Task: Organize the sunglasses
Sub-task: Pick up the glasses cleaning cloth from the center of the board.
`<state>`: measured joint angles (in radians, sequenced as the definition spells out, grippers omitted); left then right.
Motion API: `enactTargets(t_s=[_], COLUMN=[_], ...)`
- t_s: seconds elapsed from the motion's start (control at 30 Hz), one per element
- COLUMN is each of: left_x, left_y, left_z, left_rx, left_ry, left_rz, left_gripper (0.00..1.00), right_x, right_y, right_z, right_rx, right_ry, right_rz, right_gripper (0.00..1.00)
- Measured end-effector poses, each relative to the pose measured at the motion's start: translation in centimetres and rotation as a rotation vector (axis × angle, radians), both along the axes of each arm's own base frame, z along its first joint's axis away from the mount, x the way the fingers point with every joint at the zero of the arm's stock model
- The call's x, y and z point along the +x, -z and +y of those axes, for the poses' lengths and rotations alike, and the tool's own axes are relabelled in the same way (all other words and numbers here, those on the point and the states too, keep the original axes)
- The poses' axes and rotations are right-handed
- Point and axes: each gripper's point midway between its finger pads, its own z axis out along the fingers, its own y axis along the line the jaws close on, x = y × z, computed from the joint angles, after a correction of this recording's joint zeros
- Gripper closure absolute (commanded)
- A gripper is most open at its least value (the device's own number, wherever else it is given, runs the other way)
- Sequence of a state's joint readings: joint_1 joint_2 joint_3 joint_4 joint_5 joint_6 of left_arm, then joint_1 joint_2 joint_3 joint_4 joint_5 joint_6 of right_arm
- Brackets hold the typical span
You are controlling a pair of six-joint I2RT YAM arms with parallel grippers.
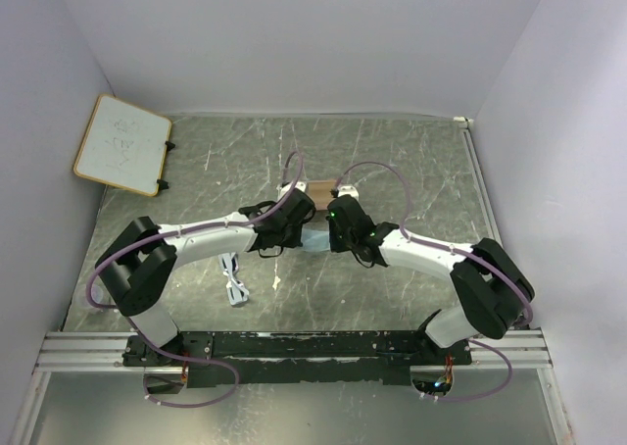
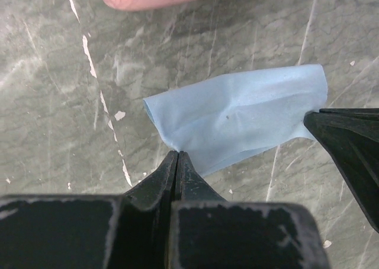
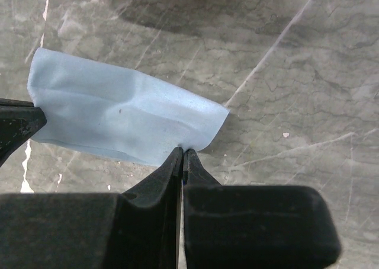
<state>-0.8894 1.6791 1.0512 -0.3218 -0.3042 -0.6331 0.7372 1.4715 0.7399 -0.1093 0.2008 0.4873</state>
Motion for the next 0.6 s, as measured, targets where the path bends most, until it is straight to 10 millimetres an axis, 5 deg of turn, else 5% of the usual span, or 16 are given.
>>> enactTargets(t_s=[0.33, 0.6], left_x=[1.7, 4.1], left_y=[-1.1, -4.0], left_z=[0.5, -0.1], left_rx=[0.013, -0.015], left_ry=[0.002, -0.005], left_rz=[-0.037, -0.104], left_gripper=[0.93, 0.93], right_x=[1.7, 4.1], right_y=[-2.4, -6.1], right_z=[0.5, 1.2], right_rx=[-0.006, 0.012], right_ry=[0.006, 0.015], right_rz=[-0.055, -0.129], right_gripper=[1.0, 1.0])
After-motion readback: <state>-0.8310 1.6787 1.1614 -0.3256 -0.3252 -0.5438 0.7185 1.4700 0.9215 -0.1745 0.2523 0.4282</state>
